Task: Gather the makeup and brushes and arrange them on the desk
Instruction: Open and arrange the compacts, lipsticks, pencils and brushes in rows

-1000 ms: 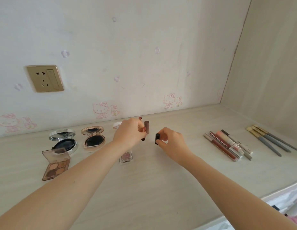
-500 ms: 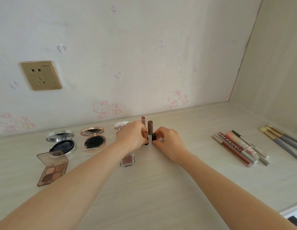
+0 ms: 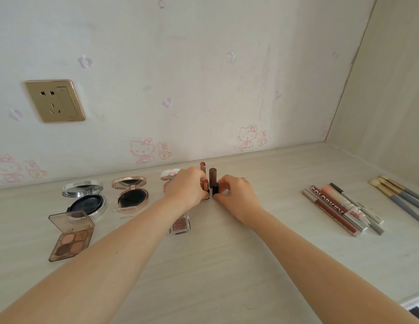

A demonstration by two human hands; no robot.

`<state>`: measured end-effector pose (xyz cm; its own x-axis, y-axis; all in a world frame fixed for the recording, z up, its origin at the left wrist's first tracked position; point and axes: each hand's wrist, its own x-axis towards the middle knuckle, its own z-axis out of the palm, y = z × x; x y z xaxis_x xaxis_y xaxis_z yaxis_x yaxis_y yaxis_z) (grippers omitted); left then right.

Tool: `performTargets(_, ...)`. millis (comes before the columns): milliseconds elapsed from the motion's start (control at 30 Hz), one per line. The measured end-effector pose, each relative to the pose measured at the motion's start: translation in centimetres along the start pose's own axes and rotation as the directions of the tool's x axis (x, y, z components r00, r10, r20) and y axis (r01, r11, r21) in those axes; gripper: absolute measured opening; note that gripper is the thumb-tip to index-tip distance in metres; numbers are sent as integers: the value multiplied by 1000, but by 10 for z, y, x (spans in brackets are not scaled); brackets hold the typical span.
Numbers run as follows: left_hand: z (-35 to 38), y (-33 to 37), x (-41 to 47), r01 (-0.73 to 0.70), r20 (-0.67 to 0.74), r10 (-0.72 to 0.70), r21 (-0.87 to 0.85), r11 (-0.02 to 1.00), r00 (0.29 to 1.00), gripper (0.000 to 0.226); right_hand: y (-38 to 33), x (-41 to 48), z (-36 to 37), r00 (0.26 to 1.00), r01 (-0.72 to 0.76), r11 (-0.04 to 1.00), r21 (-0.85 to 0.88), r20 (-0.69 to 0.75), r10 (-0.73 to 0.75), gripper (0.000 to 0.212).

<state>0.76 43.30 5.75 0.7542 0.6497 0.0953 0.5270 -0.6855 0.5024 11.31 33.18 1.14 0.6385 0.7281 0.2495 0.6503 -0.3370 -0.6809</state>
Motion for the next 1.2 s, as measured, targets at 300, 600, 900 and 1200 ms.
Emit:
performTargets(300, -6, 0, -2, -6, -24, 5, -59, 998, 1000, 17, 0, -8, -8, 1000, 11, 999, -41, -20, -12, 25)
performTargets(600, -18, 2, -22, -66, -93, 63, -24, 998, 994, 16, -1, -34, -34, 1000, 21, 987, -156, -5, -22, 28)
performTargets(900, -16, 14, -59, -246, -190, 278, 175, 953, 941, 20, 3, -87, -73, 998, 56, 932, -358, 9, -56, 30)
performTargets(1200, 30, 52, -81, -359, -102, 366, 82, 930, 925, 29, 30, -141, -118, 998, 8, 897, -442, -50, -34, 30)
